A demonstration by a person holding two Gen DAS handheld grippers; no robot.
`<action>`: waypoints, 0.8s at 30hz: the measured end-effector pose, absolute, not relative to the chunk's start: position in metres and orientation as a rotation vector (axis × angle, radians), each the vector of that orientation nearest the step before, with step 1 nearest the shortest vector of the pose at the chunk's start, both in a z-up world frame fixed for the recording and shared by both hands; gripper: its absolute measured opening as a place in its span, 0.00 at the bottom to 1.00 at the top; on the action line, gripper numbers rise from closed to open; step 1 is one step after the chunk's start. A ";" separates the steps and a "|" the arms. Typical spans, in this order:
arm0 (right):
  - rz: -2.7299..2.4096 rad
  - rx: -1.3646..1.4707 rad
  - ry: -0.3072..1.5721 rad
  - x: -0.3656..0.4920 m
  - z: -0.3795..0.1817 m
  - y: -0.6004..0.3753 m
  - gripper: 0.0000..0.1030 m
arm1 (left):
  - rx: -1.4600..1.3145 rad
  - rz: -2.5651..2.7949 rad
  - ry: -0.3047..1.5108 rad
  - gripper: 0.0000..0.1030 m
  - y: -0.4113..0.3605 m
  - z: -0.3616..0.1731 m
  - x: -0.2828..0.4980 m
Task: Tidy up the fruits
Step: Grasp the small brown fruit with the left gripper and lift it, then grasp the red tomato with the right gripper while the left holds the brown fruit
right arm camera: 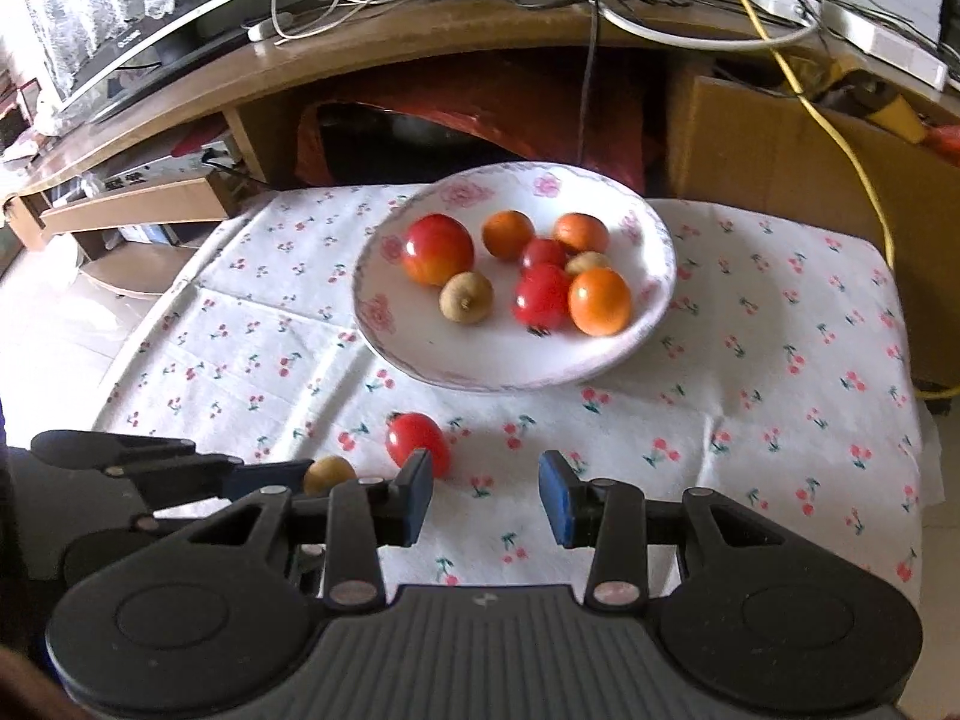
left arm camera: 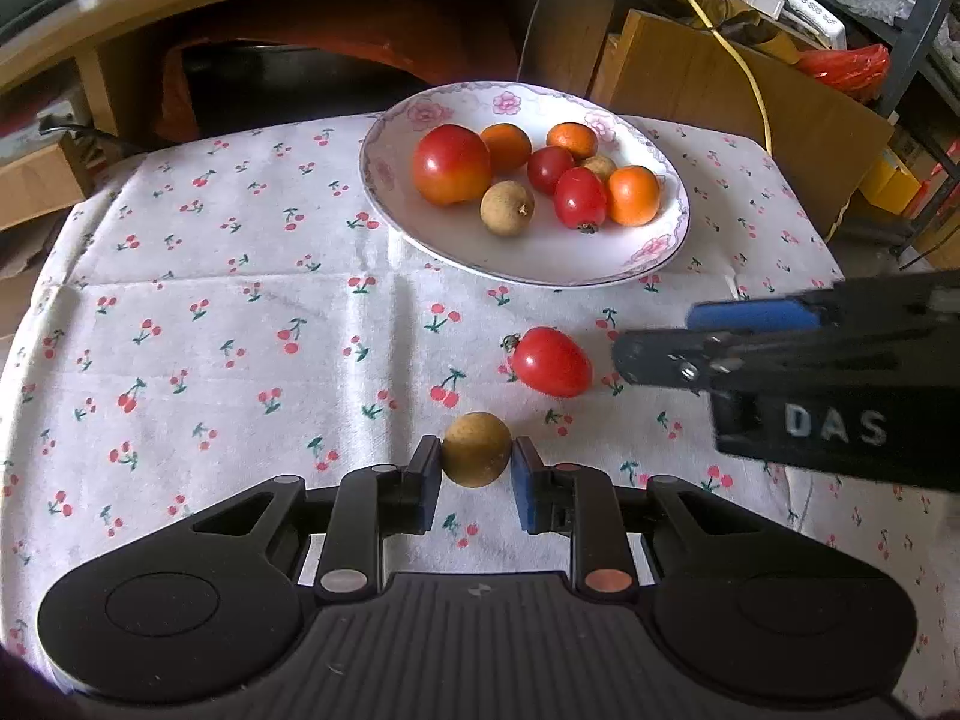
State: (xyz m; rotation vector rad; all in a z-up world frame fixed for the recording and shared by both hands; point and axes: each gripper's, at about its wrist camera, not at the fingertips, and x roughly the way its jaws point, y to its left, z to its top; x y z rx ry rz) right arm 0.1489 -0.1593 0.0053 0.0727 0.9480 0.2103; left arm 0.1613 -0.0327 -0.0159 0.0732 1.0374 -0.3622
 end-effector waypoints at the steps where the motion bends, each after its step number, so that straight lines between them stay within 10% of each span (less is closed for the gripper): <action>1: 0.223 0.069 0.944 0.150 0.005 -0.157 0.38 | 0.073 -0.364 1.040 0.31 -0.032 -0.015 0.160; 24: 0.334 -0.077 0.941 0.159 -0.028 -0.127 0.27 | 0.087 -0.394 1.061 0.33 -0.017 -0.018 0.148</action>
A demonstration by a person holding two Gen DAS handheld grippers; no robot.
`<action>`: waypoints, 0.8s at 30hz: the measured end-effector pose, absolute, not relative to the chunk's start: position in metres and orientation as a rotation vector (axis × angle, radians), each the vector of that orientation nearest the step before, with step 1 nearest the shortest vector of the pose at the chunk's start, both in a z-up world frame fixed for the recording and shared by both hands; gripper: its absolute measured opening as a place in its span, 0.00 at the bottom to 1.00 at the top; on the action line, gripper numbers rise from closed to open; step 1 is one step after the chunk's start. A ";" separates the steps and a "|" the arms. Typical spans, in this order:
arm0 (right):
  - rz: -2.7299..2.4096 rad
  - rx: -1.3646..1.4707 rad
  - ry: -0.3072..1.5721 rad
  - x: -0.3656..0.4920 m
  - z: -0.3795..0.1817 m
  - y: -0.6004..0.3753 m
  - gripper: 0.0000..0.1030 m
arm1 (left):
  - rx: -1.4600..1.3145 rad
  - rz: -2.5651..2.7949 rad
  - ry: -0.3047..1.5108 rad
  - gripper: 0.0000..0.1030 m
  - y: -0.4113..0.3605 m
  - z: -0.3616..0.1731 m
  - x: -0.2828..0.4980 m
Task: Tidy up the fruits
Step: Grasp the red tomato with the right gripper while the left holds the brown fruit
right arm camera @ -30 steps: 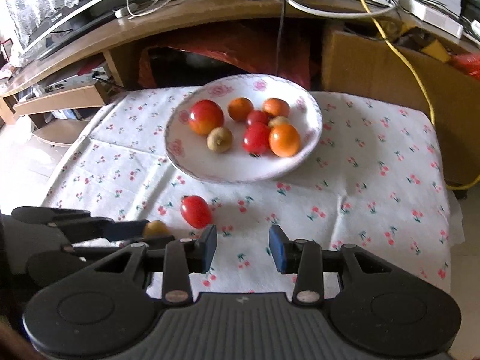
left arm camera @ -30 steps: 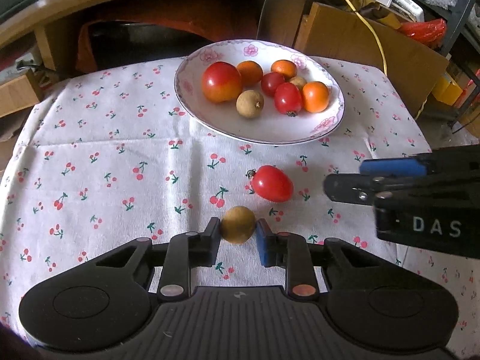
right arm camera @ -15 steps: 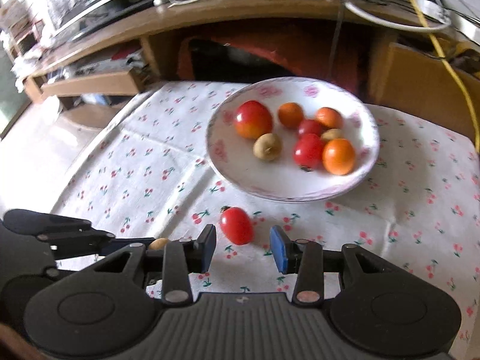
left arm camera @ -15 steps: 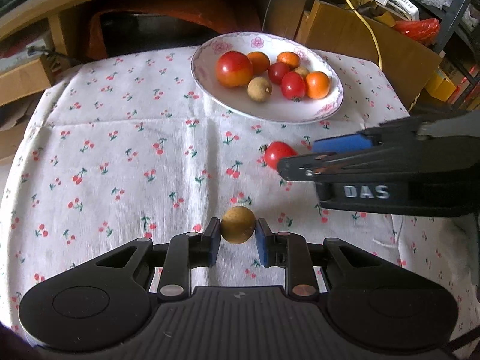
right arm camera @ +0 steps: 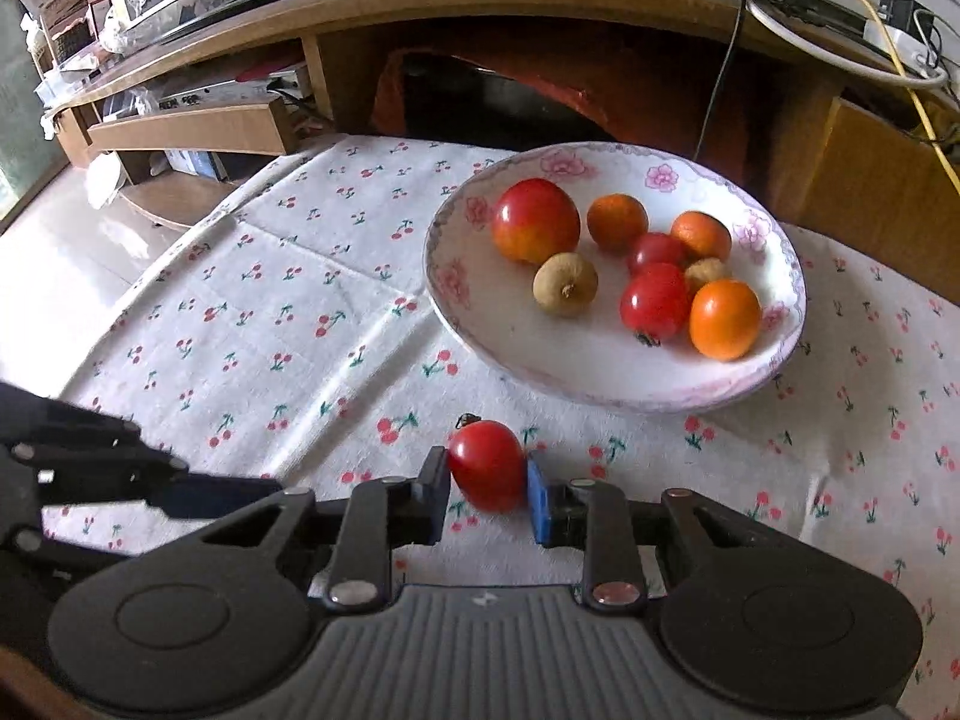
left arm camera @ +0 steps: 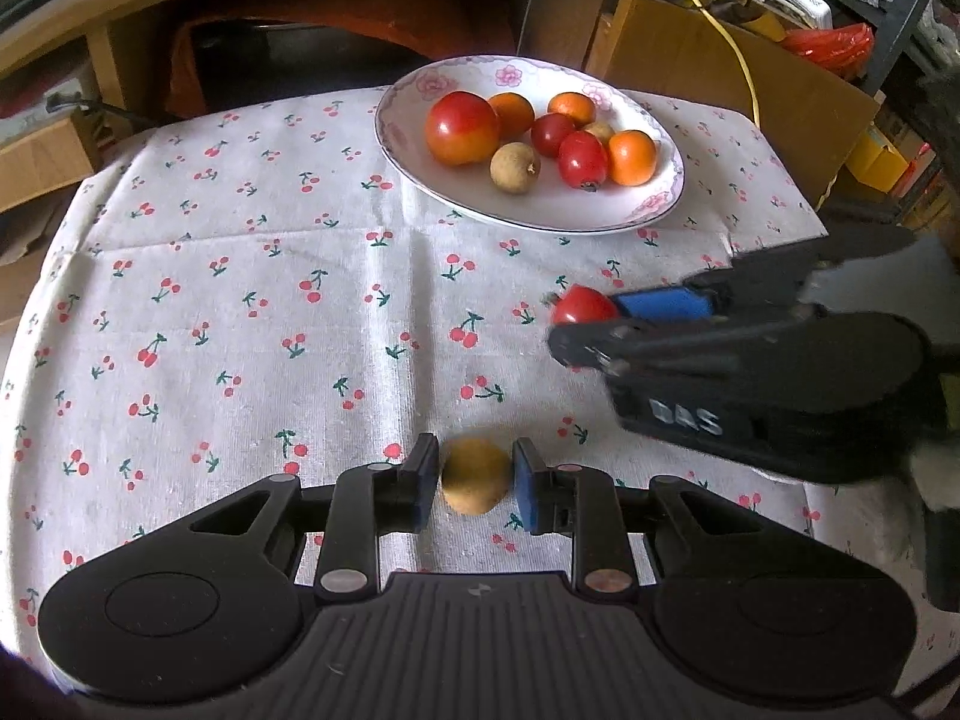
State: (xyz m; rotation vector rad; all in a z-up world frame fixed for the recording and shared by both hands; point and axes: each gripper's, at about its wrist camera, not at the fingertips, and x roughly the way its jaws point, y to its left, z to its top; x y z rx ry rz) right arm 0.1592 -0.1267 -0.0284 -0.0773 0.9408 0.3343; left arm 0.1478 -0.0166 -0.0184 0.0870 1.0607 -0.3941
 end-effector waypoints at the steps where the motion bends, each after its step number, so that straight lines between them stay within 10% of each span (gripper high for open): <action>1: 0.333 -0.077 0.949 0.156 -0.027 -0.129 0.27 | 0.090 -0.396 1.061 0.33 -0.017 -0.018 0.147; 24: 0.237 -0.147 1.049 0.026 -0.024 -0.168 0.27 | 0.218 -0.451 1.088 0.37 -0.039 -0.018 0.079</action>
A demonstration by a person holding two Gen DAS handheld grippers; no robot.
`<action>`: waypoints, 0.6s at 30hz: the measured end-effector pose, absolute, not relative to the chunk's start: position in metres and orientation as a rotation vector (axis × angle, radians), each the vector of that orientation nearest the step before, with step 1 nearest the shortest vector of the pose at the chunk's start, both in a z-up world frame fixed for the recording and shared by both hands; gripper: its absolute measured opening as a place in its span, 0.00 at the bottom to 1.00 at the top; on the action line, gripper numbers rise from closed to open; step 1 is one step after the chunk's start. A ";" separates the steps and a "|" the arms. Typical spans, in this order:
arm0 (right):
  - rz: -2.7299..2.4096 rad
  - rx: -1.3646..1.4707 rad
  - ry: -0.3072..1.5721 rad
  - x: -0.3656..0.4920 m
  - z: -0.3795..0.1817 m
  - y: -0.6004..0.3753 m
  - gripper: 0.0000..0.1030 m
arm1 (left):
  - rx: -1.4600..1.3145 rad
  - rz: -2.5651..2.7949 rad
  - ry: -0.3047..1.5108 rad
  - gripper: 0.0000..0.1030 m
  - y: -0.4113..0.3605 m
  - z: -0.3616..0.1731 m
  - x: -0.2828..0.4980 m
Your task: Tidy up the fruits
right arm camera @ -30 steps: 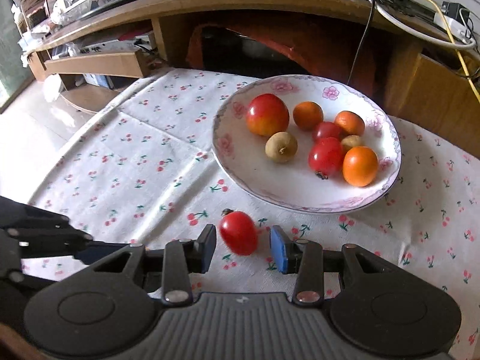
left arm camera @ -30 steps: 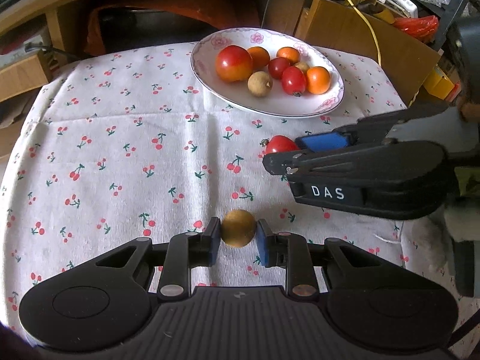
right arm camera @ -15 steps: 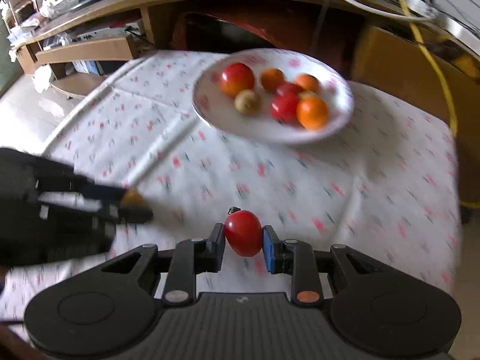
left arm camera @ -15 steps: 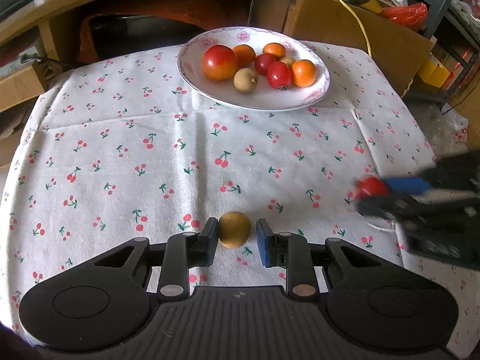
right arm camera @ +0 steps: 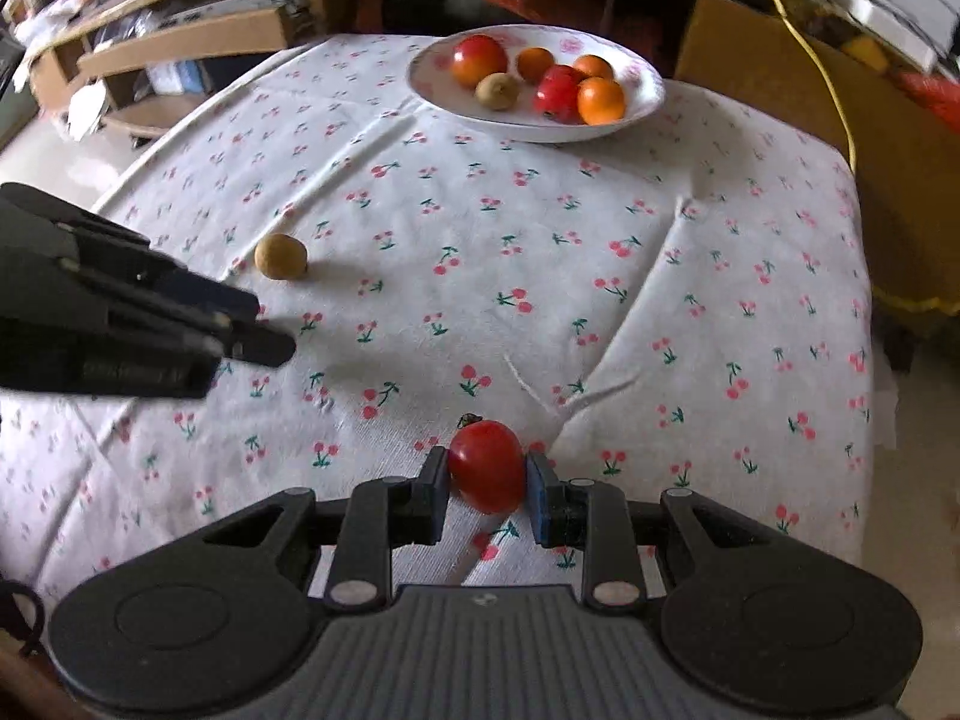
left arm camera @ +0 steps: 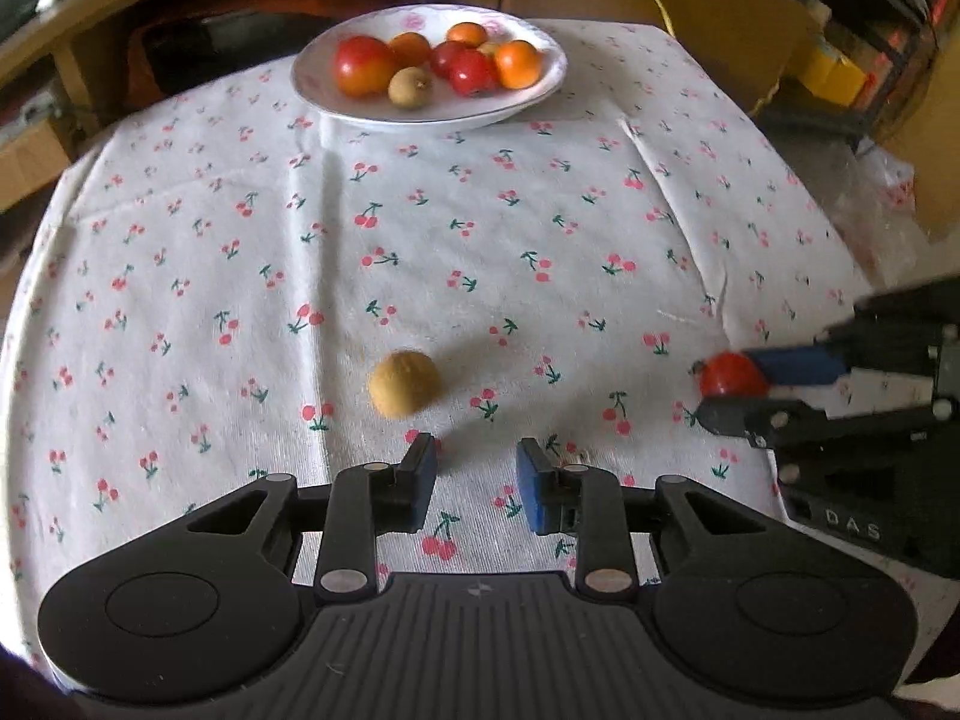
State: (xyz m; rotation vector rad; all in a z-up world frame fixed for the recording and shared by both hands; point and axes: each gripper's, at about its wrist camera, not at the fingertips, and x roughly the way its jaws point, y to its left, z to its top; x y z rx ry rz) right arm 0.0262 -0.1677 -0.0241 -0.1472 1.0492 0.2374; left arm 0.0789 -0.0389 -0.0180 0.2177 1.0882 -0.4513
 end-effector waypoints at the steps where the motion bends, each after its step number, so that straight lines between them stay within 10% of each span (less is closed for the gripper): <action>1: 0.240 -0.155 1.048 0.026 -0.024 -0.166 0.27 | 0.210 -0.460 1.087 0.38 -0.039 -0.017 0.079; 6: 0.253 -0.148 1.042 0.031 -0.026 -0.166 0.27 | 0.183 -0.464 1.068 0.62 -0.033 -0.009 0.082; 18: 0.281 -0.129 1.043 0.035 -0.026 -0.166 0.37 | 0.155 -0.372 1.006 0.67 -0.012 0.003 0.093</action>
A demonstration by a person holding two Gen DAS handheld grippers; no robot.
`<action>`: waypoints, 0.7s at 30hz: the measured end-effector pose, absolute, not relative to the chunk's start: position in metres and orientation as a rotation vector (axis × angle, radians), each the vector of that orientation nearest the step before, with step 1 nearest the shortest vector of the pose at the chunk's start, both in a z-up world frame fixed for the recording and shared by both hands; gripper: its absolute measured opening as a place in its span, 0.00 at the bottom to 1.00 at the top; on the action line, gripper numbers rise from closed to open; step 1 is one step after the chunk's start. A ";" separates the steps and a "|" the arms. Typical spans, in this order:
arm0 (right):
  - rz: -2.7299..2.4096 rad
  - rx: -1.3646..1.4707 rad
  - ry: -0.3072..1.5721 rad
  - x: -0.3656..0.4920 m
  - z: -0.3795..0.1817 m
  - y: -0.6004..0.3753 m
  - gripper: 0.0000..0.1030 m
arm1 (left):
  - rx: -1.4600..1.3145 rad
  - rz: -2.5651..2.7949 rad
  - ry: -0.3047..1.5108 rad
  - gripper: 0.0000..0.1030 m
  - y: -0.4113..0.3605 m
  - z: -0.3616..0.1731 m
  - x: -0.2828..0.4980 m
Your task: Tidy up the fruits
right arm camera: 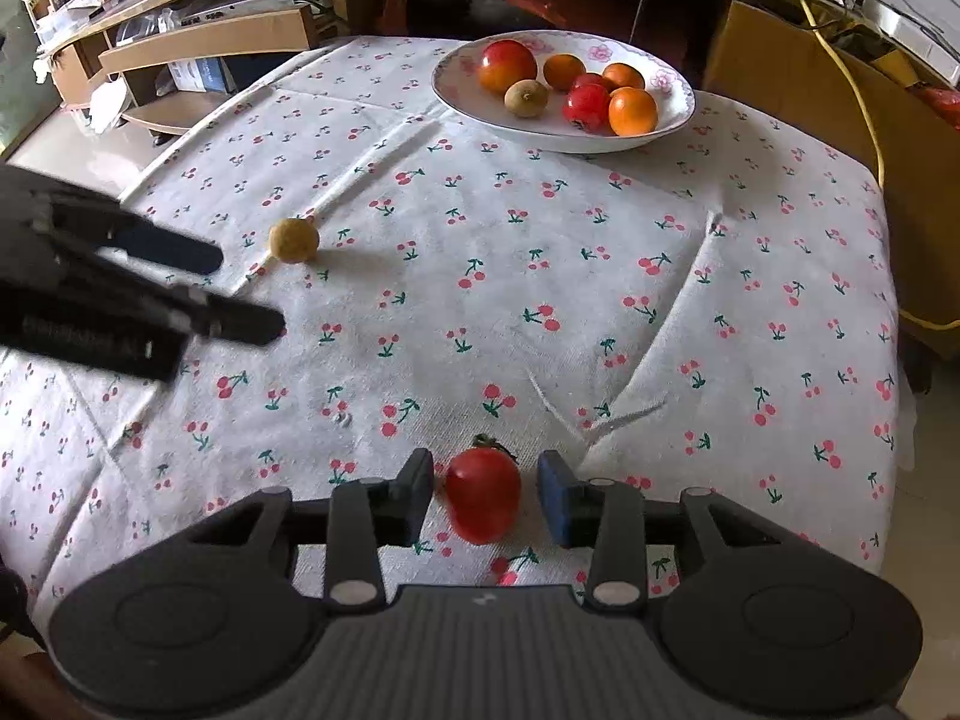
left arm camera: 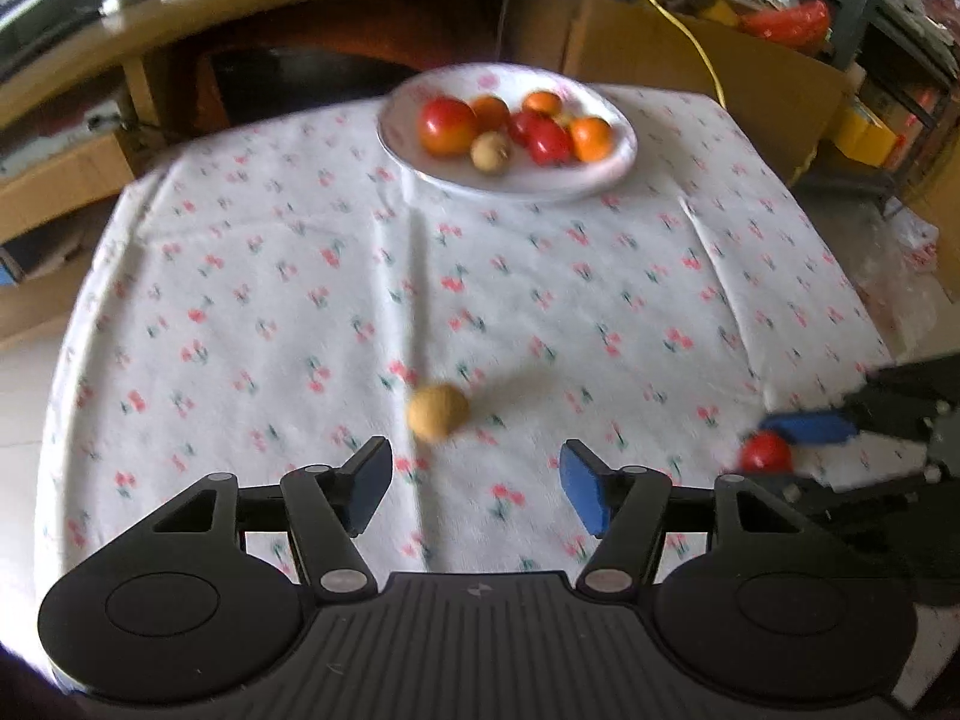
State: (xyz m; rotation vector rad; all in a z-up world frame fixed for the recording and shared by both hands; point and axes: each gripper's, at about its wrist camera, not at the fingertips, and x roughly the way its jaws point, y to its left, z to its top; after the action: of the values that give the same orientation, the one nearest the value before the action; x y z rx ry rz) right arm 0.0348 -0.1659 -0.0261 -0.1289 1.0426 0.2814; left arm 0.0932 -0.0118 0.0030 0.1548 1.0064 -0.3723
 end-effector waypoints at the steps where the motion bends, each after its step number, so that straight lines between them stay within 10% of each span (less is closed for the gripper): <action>1: 0.281 -0.128 1.043 0.035 -0.026 -0.166 0.37 | 0.166 -0.381 0.996 0.67 -0.014 0.003 0.096; 21: 0.288 -0.139 1.042 0.033 -0.025 -0.168 0.27 | 0.274 -0.400 1.009 0.40 -0.019 -0.016 0.093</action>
State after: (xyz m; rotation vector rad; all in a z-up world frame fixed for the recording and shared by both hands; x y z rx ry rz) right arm 0.0332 -0.1684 -0.0248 -0.1387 1.0422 0.2885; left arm 0.0932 -0.0192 -0.0158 0.2736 1.0092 -0.3995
